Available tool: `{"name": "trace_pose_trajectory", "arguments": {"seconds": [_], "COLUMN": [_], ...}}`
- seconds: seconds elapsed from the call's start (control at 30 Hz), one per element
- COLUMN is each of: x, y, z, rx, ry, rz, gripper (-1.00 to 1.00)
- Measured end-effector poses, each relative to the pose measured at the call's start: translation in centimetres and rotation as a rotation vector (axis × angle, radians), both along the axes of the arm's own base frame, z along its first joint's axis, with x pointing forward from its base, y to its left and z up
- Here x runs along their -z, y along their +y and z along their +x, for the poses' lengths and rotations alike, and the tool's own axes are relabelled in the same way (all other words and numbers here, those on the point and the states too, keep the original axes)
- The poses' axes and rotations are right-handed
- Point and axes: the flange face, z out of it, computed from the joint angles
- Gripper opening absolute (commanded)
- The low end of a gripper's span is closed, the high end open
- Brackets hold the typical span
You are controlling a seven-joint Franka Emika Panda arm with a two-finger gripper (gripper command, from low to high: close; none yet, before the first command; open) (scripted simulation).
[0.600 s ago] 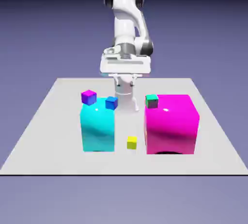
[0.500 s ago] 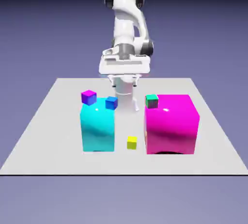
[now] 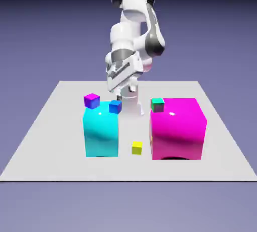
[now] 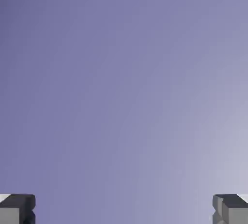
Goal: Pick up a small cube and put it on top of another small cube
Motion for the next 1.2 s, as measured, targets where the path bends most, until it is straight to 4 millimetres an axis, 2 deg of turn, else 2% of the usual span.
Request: {"name": "trace_pose_trajectory", "arguments": {"seconds": [0.4, 0.9, 0.97, 1.1, 1.2], "x": [0.7, 0.5, 3.5, 9.5, 14.5], "y": [2.3, 7.4, 5.9, 4.4, 3.2], "z": [4.9, 10.7, 10.2, 8.2, 5.3], "rx": [0.417, 0.827, 1.023, 1.431, 1.807], "ry": [0.081, 0.336, 0.357, 0.401, 0.401], "rz": [0.731, 1.755, 1.847, 1.990, 2.028], "gripper": [0.00, 0.00, 0.00, 0.00, 0.00]}}
